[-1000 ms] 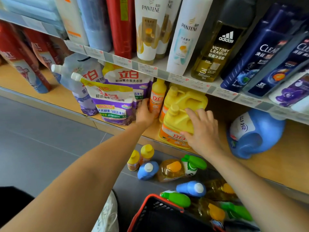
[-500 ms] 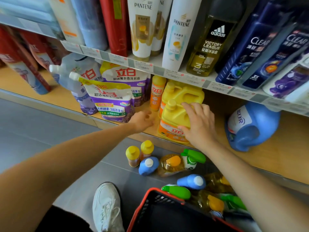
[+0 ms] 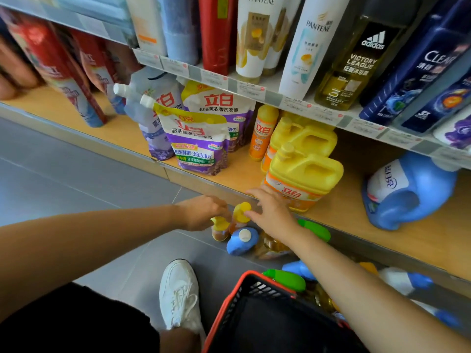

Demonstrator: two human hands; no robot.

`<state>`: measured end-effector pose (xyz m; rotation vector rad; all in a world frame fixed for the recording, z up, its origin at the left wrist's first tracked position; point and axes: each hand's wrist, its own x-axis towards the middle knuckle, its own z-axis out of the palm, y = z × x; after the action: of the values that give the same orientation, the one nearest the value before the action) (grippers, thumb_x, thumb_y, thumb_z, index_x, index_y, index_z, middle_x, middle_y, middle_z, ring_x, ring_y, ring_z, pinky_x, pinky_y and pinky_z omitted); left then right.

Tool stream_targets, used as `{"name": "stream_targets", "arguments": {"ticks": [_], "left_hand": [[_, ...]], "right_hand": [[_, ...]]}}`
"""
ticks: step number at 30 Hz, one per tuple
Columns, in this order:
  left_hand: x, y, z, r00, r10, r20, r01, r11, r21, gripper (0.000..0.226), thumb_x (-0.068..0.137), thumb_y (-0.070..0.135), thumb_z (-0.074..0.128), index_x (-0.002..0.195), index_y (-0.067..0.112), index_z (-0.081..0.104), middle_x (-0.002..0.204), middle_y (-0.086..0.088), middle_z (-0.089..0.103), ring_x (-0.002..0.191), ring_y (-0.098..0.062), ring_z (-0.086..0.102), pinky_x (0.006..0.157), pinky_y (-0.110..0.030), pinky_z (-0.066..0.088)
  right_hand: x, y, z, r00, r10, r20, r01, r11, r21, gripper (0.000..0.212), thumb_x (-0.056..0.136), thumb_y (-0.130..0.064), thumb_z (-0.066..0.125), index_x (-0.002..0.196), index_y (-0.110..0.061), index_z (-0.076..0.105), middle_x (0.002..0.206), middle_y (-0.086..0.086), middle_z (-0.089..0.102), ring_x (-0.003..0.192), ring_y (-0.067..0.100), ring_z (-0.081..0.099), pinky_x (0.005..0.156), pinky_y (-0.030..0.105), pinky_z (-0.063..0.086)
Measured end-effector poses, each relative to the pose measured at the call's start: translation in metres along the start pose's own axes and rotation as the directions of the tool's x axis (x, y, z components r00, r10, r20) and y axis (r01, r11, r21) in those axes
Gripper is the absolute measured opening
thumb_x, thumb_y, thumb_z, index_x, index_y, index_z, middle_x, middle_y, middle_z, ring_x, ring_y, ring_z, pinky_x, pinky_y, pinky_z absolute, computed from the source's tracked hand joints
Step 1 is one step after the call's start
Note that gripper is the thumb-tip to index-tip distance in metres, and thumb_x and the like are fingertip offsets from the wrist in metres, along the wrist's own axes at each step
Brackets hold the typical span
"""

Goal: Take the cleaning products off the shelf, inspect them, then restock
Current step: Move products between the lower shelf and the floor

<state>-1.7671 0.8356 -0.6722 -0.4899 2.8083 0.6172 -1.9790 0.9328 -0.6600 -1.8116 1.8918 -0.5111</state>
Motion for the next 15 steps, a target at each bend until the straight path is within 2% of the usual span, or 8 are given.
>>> {"name": "stream_targets", "arguments": {"ticks": [2,4,8,10,15], "left_hand": [[-0.005,-0.005,0.002,1.0,0.012,-0.019,-0.01,0.998,0.057,0.032,0.097,0.014,0.064,0.129,0.015,0.066,0.125,-0.008,0.065,0.116,-0.025,0.061,0.097,-0.034,0.05],[-0.011,-0.011,0.003,1.0,0.0,-0.026,0.002,0.996,0.093,0.033,0.096,0.017,0.066,0.128,0.015,0.066,0.121,-0.009,0.066,0.111,-0.026,0.063,0.091,-0.034,0.051],[-0.021,-0.02,-0.007,0.997,-0.062,-0.041,0.067,0.988,0.138,0.032,0.095,0.024,0.067,0.126,0.014,0.066,0.114,-0.009,0.066,0.104,-0.027,0.064,0.084,-0.033,0.051],[-0.027,-0.022,-0.017,0.995,-0.093,-0.046,0.099,0.986,0.136,0.035,0.095,0.028,0.068,0.128,0.016,0.065,0.117,-0.007,0.067,0.105,-0.025,0.064,0.085,-0.032,0.051],[-0.045,-0.016,-0.065,0.984,-0.143,-0.109,0.149,0.988,0.049,0.038,0.091,0.031,0.073,0.127,0.019,0.066,0.123,-0.003,0.067,0.108,-0.022,0.063,0.087,-0.033,0.054]], "right_hand": [[0.009,0.001,0.011,0.991,0.072,0.115,-0.064,0.996,-0.067,0.056,0.082,-0.031,0.08,0.134,-0.019,0.061,0.124,0.006,0.058,0.111,0.029,0.058,0.096,0.04,0.049],[0.018,0.001,0.02,0.983,0.118,0.142,-0.102,0.988,-0.113,0.051,0.082,-0.037,0.079,0.128,-0.021,0.064,0.123,0.007,0.058,0.114,0.03,0.056,0.096,0.04,0.048],[0.035,-0.003,0.03,0.98,0.133,0.145,-0.084,0.951,-0.299,0.037,0.085,-0.045,0.074,0.108,-0.017,0.066,0.113,0.009,0.064,0.103,0.03,0.061,0.079,0.034,0.047],[0.039,-0.004,0.031,0.979,0.131,0.154,-0.061,0.919,-0.389,0.032,0.088,-0.042,0.071,0.107,-0.016,0.064,0.112,0.011,0.067,0.101,0.032,0.063,0.075,0.034,0.046],[0.035,-0.006,0.018,0.97,0.138,0.202,-0.042,0.908,-0.418,0.036,0.091,-0.04,0.068,0.117,-0.015,0.065,0.12,0.011,0.067,0.111,0.033,0.062,0.087,0.039,0.05]]}}
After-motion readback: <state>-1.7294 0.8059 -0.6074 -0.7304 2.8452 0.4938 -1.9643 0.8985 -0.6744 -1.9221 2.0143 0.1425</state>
